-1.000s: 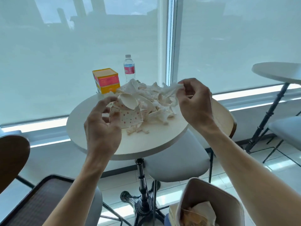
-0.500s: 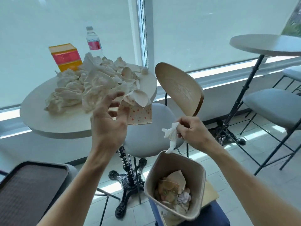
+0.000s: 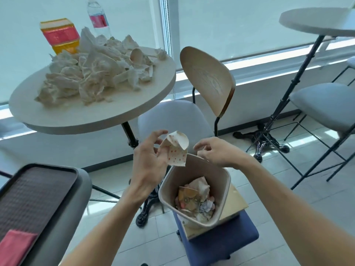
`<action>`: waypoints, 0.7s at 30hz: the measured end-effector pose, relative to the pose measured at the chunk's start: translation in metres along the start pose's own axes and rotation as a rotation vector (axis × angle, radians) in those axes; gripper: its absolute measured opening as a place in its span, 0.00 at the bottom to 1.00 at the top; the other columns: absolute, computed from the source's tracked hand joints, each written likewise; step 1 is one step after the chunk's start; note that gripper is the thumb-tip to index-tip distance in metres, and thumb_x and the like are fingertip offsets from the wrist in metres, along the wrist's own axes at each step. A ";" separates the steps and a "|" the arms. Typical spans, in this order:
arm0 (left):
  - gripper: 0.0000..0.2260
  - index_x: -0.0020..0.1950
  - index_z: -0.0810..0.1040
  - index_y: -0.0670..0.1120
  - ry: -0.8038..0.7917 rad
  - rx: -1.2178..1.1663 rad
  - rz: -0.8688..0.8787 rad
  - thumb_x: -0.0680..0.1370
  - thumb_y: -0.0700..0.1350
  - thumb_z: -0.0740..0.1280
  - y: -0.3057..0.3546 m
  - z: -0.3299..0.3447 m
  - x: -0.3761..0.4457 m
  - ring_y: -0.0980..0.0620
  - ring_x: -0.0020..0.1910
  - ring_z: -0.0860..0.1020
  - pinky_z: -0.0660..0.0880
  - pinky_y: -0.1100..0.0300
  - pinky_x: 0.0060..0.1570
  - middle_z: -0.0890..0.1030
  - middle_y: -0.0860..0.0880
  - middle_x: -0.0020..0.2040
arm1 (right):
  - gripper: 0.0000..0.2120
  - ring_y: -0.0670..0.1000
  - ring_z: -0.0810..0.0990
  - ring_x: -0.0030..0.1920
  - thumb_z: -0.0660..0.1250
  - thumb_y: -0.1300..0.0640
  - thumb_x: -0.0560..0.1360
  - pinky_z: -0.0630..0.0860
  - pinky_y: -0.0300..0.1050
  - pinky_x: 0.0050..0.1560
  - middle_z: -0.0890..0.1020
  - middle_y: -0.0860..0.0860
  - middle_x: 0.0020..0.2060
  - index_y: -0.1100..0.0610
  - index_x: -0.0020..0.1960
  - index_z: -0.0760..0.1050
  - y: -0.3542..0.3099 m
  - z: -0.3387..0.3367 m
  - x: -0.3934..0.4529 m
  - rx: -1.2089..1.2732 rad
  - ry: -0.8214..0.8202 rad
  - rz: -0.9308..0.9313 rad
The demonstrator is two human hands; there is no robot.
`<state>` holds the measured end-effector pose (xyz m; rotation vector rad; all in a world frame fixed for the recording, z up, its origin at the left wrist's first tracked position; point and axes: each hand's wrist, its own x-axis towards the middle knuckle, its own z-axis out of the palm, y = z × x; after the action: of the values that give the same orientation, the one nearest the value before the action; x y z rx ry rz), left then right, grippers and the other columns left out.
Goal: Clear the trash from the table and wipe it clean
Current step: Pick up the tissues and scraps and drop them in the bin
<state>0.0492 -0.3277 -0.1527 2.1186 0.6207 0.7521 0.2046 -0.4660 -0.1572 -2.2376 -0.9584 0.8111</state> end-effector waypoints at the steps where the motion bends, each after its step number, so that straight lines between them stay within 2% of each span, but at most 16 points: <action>1: 0.12 0.63 0.77 0.55 -0.013 0.025 -0.012 0.80 0.47 0.67 -0.005 0.005 -0.004 0.57 0.43 0.79 0.75 0.69 0.34 0.79 0.53 0.46 | 0.13 0.41 0.76 0.44 0.62 0.52 0.81 0.71 0.38 0.44 0.76 0.41 0.43 0.50 0.64 0.76 -0.003 -0.003 0.000 0.007 0.014 -0.010; 3: 0.12 0.63 0.77 0.54 -0.054 0.052 -0.042 0.79 0.47 0.67 -0.015 0.014 -0.010 0.58 0.42 0.78 0.74 0.69 0.35 0.79 0.54 0.46 | 0.13 0.43 0.77 0.45 0.62 0.52 0.81 0.72 0.38 0.45 0.77 0.42 0.43 0.50 0.64 0.76 -0.010 -0.007 -0.001 0.022 0.039 -0.032; 5: 0.13 0.64 0.77 0.54 -0.130 0.070 -0.059 0.79 0.47 0.68 -0.026 0.022 -0.015 0.56 0.44 0.79 0.78 0.64 0.40 0.79 0.53 0.47 | 0.13 0.46 0.78 0.49 0.61 0.50 0.81 0.74 0.42 0.53 0.78 0.44 0.45 0.50 0.63 0.76 -0.019 -0.010 -0.003 0.043 0.068 -0.049; 7: 0.16 0.64 0.77 0.54 -0.223 0.111 -0.079 0.77 0.46 0.70 -0.035 0.026 -0.018 0.56 0.45 0.79 0.79 0.59 0.47 0.79 0.51 0.52 | 0.13 0.48 0.79 0.52 0.61 0.48 0.81 0.74 0.48 0.61 0.79 0.46 0.48 0.50 0.62 0.76 -0.029 -0.011 -0.005 0.072 0.091 -0.065; 9: 0.17 0.63 0.78 0.54 -0.264 0.132 -0.090 0.75 0.47 0.72 -0.039 0.024 -0.018 0.58 0.47 0.78 0.77 0.60 0.51 0.78 0.51 0.55 | 0.12 0.48 0.79 0.52 0.61 0.48 0.81 0.75 0.50 0.62 0.80 0.47 0.48 0.50 0.60 0.77 -0.042 -0.013 -0.007 0.086 0.117 -0.088; 12: 0.13 0.59 0.80 0.55 -0.232 0.102 -0.048 0.75 0.49 0.72 -0.030 0.004 -0.009 0.59 0.47 0.77 0.78 0.60 0.52 0.78 0.54 0.53 | 0.10 0.52 0.81 0.50 0.62 0.49 0.81 0.77 0.51 0.59 0.82 0.50 0.46 0.50 0.57 0.78 -0.067 -0.017 -0.011 0.099 0.173 -0.140; 16: 0.11 0.58 0.81 0.52 -0.151 0.081 0.094 0.76 0.48 0.71 -0.001 -0.046 0.016 0.59 0.44 0.79 0.79 0.61 0.47 0.80 0.56 0.51 | 0.07 0.59 0.81 0.50 0.63 0.52 0.81 0.77 0.54 0.54 0.82 0.59 0.47 0.52 0.55 0.78 -0.112 -0.022 -0.007 0.126 0.265 -0.240; 19: 0.10 0.56 0.83 0.49 -0.046 0.100 0.194 0.76 0.46 0.72 0.017 -0.089 0.038 0.60 0.40 0.79 0.78 0.67 0.41 0.81 0.56 0.48 | 0.08 0.58 0.82 0.47 0.65 0.54 0.80 0.79 0.53 0.51 0.83 0.59 0.44 0.55 0.56 0.80 -0.146 -0.024 0.004 0.147 0.339 -0.309; 21: 0.09 0.55 0.83 0.49 0.023 0.121 0.218 0.75 0.45 0.72 0.021 -0.119 0.052 0.61 0.39 0.79 0.78 0.65 0.39 0.81 0.56 0.46 | 0.09 0.52 0.82 0.44 0.66 0.54 0.79 0.80 0.46 0.48 0.83 0.54 0.42 0.55 0.56 0.80 -0.166 -0.022 0.015 0.133 0.386 -0.339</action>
<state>0.0078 -0.2454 -0.0590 2.3173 0.4618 0.8780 0.1576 -0.3637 -0.0319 -1.9453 -1.0190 0.2689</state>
